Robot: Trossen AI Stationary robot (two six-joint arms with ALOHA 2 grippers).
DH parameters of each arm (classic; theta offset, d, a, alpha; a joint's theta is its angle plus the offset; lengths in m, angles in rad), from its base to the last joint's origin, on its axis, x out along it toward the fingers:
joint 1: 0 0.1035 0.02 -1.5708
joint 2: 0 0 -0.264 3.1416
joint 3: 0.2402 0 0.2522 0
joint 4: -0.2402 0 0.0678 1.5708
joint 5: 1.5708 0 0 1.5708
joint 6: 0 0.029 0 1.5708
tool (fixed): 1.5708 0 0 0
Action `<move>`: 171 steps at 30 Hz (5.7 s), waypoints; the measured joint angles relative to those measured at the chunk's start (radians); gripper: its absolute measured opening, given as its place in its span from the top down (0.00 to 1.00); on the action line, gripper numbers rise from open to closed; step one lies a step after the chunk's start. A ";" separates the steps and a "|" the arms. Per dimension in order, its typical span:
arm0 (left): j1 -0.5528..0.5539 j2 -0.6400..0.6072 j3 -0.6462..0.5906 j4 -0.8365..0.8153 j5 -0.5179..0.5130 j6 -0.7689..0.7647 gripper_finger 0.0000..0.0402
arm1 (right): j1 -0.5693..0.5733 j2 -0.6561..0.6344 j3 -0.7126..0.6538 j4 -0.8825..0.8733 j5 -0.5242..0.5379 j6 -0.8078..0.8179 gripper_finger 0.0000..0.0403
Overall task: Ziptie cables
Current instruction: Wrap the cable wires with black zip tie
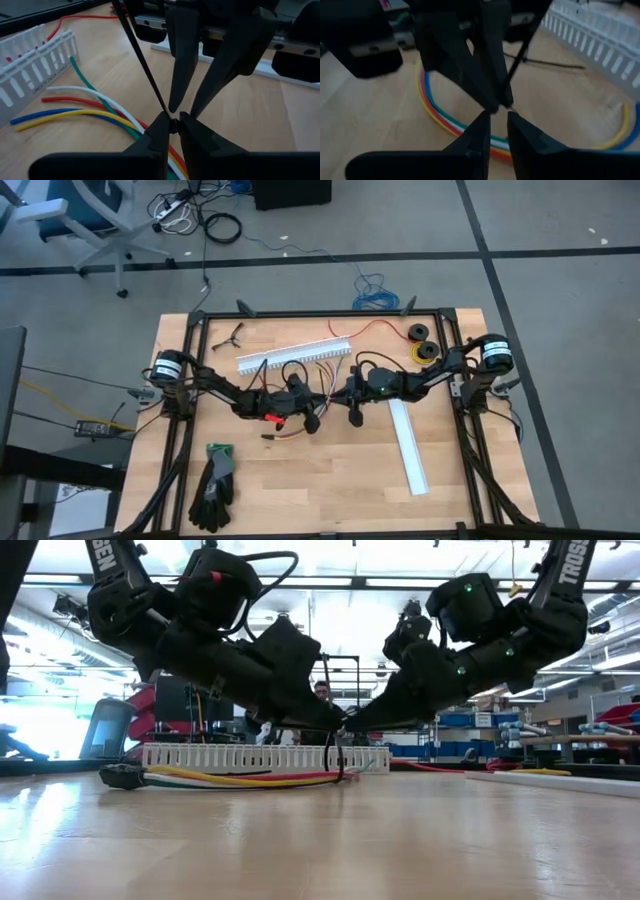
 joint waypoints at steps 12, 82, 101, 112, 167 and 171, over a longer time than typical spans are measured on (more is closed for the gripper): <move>0.000 0.000 0.000 0.004 0.000 -0.026 0.77 | -0.002 0.001 0.001 -0.011 -0.001 0.000 0.77; 0.044 0.000 0.002 0.054 -0.041 -0.028 1.00 | -0.045 0.111 0.133 -0.019 0.026 0.035 0.85; 0.044 0.003 0.002 0.077 -0.121 -0.001 1.00 | 0.022 0.115 0.142 -0.193 0.052 0.016 0.99; 0.047 -0.001 0.004 0.209 -0.245 0.056 1.00 | 0.071 0.118 0.137 -0.328 0.013 -0.003 0.99; -0.015 -0.161 0.002 -0.129 -0.335 0.054 1.00 | 0.040 0.136 0.108 -0.013 0.194 -0.010 0.72; -0.014 -0.161 0.002 -0.125 -0.335 0.054 1.00 | 0.029 0.135 0.110 -0.058 0.191 -0.002 0.79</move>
